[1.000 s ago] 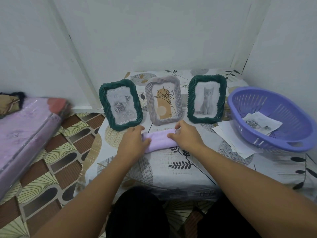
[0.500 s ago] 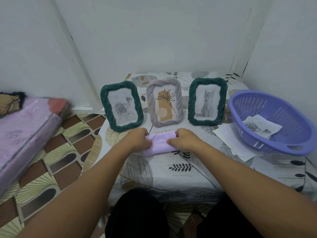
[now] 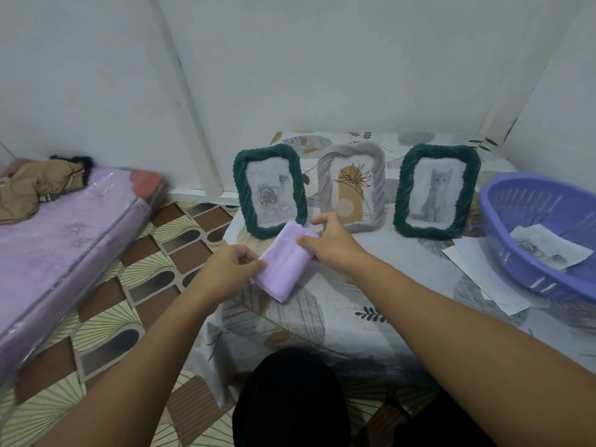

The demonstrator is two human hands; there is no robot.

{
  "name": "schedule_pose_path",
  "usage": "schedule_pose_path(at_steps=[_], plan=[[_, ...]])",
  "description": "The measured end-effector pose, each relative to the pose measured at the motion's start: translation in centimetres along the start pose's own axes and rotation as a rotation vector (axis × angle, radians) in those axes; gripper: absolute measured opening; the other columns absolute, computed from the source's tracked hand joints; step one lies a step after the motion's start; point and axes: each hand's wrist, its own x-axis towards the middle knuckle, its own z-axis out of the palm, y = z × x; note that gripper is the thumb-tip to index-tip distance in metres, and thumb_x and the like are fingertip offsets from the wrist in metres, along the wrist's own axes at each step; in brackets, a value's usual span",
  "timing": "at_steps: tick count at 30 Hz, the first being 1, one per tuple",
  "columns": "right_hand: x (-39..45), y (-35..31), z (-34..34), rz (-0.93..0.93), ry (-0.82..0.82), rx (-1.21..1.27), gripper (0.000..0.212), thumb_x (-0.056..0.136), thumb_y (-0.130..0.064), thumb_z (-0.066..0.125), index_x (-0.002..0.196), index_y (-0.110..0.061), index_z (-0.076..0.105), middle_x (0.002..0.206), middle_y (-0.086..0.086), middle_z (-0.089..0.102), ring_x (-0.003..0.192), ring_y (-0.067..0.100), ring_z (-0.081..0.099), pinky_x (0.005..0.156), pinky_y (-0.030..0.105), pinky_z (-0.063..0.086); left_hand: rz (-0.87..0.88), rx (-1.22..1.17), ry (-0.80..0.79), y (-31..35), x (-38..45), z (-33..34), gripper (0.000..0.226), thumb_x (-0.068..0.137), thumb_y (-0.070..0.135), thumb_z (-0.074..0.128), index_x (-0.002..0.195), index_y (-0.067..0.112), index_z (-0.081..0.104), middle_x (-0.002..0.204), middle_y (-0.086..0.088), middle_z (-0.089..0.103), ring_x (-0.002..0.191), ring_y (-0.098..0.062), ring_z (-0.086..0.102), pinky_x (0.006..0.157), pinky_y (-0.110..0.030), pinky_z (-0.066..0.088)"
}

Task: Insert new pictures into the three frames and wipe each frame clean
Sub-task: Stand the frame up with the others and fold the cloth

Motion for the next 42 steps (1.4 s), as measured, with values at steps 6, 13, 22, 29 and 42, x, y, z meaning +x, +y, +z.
schedule_pose_path(at_steps=[6,13,22,29,42], plan=[[1.4,-0.4,4.4,-0.075,0.019,-0.143,0.052,0.083,-0.028,0.080,0.119,-0.021,0.043,0.110,0.006,0.061,0.102,0.024,0.063,0.090,0.044,0.055,-0.059,0.203,0.041,-3.1,-0.3,-1.8,0.024,0.088,0.036,0.074,0.076,0.017,0.070,0.072,0.000,0.068,0.068,-0.018,0.062,0.063,-0.034,0.049],[1.5,0.1,5.1,-0.213,0.091,-0.398,0.055,0.078,-0.034,0.085,0.109,-0.017,0.044,0.099,0.006,0.062,0.090,0.024,0.061,0.081,0.044,0.053,-0.041,0.467,0.074,-3.4,0.2,-1.5,0.027,0.084,0.042,0.076,0.074,0.023,0.060,0.076,0.003,0.065,0.072,-0.015,0.060,0.057,-0.030,0.040],[-1.3,1.5,-1.0,-0.277,0.204,-0.527,0.023,0.095,-0.041,0.067,0.101,-0.024,0.053,0.091,-0.009,0.061,0.085,0.013,0.059,0.070,0.034,0.048,0.185,0.438,0.221,1.0,0.8,1.4,0.018,0.094,0.038,0.063,0.083,0.025,0.059,0.076,0.006,0.061,0.074,-0.015,0.059,0.062,-0.032,0.046],[-6.0,1.7,-11.8,-0.348,0.444,-0.678,0.012,0.097,-0.034,0.061,0.097,-0.023,0.056,0.097,-0.005,0.061,0.089,0.016,0.059,0.069,0.037,0.048,0.295,0.272,0.051,8.5,1.4,9.3,0.019,0.095,0.038,0.063,0.085,0.022,0.061,0.081,0.005,0.065,0.081,-0.018,0.062,0.068,-0.034,0.049],[-12.0,5.0,-27.8,0.126,0.403,-0.888,0.054,0.090,-0.064,0.059,0.123,-0.021,0.057,0.115,0.000,0.063,0.109,0.024,0.059,0.090,0.043,0.052,-0.016,-0.242,-0.431,21.0,0.7,24.5,0.014,0.095,0.015,0.066,0.100,0.003,0.061,0.089,-0.020,0.063,0.059,-0.022,0.053,0.045,-0.022,0.044]])
